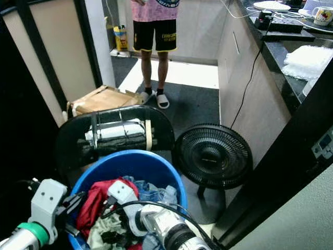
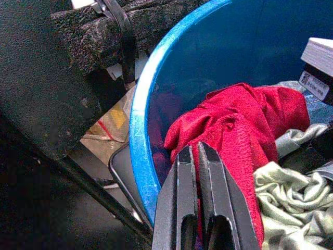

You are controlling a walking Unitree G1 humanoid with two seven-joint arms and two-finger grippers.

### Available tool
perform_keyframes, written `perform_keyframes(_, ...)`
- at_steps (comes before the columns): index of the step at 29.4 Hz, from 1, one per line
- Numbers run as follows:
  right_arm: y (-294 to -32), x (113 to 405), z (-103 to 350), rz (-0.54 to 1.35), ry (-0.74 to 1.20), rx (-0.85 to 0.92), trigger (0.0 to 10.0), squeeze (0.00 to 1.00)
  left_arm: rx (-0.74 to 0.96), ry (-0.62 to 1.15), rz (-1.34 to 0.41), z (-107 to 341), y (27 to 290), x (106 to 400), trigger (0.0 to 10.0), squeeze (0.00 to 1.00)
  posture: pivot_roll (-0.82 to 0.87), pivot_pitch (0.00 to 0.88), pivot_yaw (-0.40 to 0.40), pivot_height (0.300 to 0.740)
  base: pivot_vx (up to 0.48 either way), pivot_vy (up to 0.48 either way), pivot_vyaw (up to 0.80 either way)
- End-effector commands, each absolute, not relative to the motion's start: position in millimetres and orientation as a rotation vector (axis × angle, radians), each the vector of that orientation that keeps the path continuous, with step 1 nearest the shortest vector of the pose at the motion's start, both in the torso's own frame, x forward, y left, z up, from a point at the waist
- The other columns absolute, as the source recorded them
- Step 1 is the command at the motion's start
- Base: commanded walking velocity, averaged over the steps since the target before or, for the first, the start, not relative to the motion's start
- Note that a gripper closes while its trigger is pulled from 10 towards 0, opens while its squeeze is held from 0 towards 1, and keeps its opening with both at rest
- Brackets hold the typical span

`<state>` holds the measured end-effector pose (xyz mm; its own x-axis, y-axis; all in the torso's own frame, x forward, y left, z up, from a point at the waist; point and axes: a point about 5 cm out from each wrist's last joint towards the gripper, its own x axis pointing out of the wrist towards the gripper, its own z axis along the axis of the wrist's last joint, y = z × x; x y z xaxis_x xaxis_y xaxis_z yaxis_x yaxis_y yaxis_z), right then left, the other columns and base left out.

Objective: Clothes washing

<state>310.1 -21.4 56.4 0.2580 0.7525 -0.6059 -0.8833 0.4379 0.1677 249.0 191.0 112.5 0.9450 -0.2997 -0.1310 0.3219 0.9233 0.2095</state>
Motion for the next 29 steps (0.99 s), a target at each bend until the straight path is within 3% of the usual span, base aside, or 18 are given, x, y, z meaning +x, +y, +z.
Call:
perform_keyframes(1, -28.4, 305.8, 46.9, 1.116, 0.727, -0.249, 10.0, 0.0, 0.249, 0.128, -0.333, 107.8, 191.6, 245.5, 10.0, 0.0, 0.05, 0.141, 0.075, 0.74, 0.0, 0.0, 0.0)
perform_keyframes(3, -30.5, 302.6, 45.1, 1.15, 0.739, -0.258, 10.0, 0.0, 0.249, 0.129, -0.336, 107.7, 191.4, 245.4, 10.0, 0.0, 0.05, 0.141, 0.076, 0.74, 0.0, 0.0, 0.0)
perform_keyframes(4, -31.1, 301.8, 45.0, 1.158, 0.74, -0.255, 6.6, 0.0, 0.25, 0.13, -0.338, 107.6, 191.4, 245.4, 10.0, 0.0, 0.05, 0.141, 0.077, 0.74, 0.0, 0.0, 0.0)
perform_keyframes(6, -31.1, 301.8, 45.0, 1.158, 0.74, -0.255, 6.6, 0.0, 0.25, 0.13, -0.338, 107.6, 191.4, 245.4, 10.0, 0.0, 0.05, 0.141, 0.077, 0.74, 0.0, 0.0, 0.0)
perform_keyframes(7, -31.3, 301.4, 45.1, 1.16, 0.74, -0.25, 1.0, 0.0, 0.249, 0.13, -0.339, 107.5, 191.0, 245.4, 10.0, 0.0, 0.05, 0.14, 0.078, 0.74, 0.0, 0.0, 0.0)
perform_keyframes(9, -31.3, 301.4, 45.1, 1.16, 0.74, -0.25, 1.0, 0.0, 0.249, 0.13, -0.339, 107.5, 191.0, 245.4, 10.0, 0.0, 0.05, 0.14, 0.078, 0.74, 0.0, 0.0, 0.0)
perform_keyframes(10, -31.6, 301.1, 45.6, 1.163, 0.739, -0.242, 0.0, 0.0, 0.25, 0.13, -0.341, 107.5, 190.5, 245.5, 10.0, 0.0, 0.05, 0.139, 0.079, 0.74, 0.0, 0.0, 0.0)
perform_keyframes(29, -29.3, 303.4, 49.6, 1.169, 0.711, -0.221, 0.0, 0.0, 0.257, 0.132, -0.348, 107.5, 189.7, 247.5, 10.0, 0.0, 0.05, 0.133, 0.082, 0.74, 0.0, 0.0, 0.0)
